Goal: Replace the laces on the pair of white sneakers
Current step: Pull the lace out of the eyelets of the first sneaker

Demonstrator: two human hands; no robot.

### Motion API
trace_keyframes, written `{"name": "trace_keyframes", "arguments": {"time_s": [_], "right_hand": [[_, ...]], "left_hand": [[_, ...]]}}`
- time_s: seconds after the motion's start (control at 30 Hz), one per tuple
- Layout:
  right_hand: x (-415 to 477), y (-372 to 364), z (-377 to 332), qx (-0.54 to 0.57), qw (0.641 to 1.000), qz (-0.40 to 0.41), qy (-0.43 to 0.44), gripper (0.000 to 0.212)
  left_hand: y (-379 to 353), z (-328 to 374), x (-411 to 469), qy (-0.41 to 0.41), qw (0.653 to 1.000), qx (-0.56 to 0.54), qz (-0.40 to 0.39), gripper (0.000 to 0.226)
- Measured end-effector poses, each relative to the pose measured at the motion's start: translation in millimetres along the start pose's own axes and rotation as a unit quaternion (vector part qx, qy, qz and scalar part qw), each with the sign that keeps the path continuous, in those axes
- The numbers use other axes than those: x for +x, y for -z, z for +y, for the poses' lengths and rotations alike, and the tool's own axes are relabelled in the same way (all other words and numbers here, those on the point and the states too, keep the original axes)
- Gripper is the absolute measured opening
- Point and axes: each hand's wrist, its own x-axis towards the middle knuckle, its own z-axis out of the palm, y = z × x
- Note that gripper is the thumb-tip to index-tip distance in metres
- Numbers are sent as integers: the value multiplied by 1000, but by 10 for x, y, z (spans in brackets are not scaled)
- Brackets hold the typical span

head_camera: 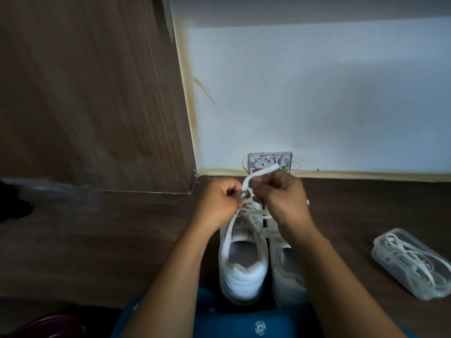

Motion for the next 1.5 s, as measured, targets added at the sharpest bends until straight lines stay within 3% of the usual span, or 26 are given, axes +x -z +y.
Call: {"name": "trace_keyframes", "arguments": {"time_s": [0.07,0.13,0.2,0.3,0.37,0.43,0.5,0.53,0.6,0.67,0.7,0.8,0.87,0.97,1.1,1.2,1.27,1.33,1.43,1.5], "right_hand": [[-33,19,16,-87,990,-115,2,22],[-67,-19,47,-258,945,-193,54,13],[-47,-53,85,-330,930,-134,95,26],[-6,-54,55,-209,977,-21,43,28],[23,-29,0,-68,998,9,-16,19],[38,4,-58,83,994,26,-61,18],[43,51,-98,151,985,26,-79,19],[50,81,-85,116,990,19,-74,16],[73,156,-8,-163,986,9,-42,12],[67,213,56,-447,895,-7,10,11],[46,207,53,-491,870,-18,32,7],[-49,109,-30,-442,891,-86,60,3],[-92,45,-34,-440,885,-139,61,6],[-110,28,22,-451,878,-157,28,17],[-115,17,74,-499,848,-179,29,43],[-86,28,70,-487,859,-160,21,45],[-57,45,83,-483,862,-150,15,41],[-41,46,96,-484,863,-144,15,37],[-11,38,110,-484,864,-138,1,29],[30,75,106,-454,881,-130,-19,25]], "left_hand": [[-24,62,18,-16,997,-66,42,35],[-53,106,12,-26,991,-114,59,32],[-40,155,2,-26,984,-164,70,26],[31,146,5,-24,991,-121,58,20],[31,45,-19,35,999,-27,-18,28],[10,-85,-48,69,990,80,-97,37],[10,-149,-51,37,987,130,-93,33],[16,-152,-41,19,986,146,-81,29],[6,-139,-28,-4,977,200,-67,21],[-27,-138,-27,-8,971,233,-54,22],[-39,-143,-30,-2,969,241,-49,25],[-51,-174,-23,8,957,280,-70,21],[-69,-228,-25,-1,944,318,-84,18],[-83,-266,-30,-18,945,318,-78,14],[41,-151,-65,26,981,139,-134,7],[138,-183,-70,99,992,32,-66,26],[105,-288,-33,92,993,70,-25,45],[36,-347,-2,37,991,123,-22,48],[-87,-317,17,-1,978,202,-60,21],[-151,-255,-10,-17,941,331,-70,12]]}}
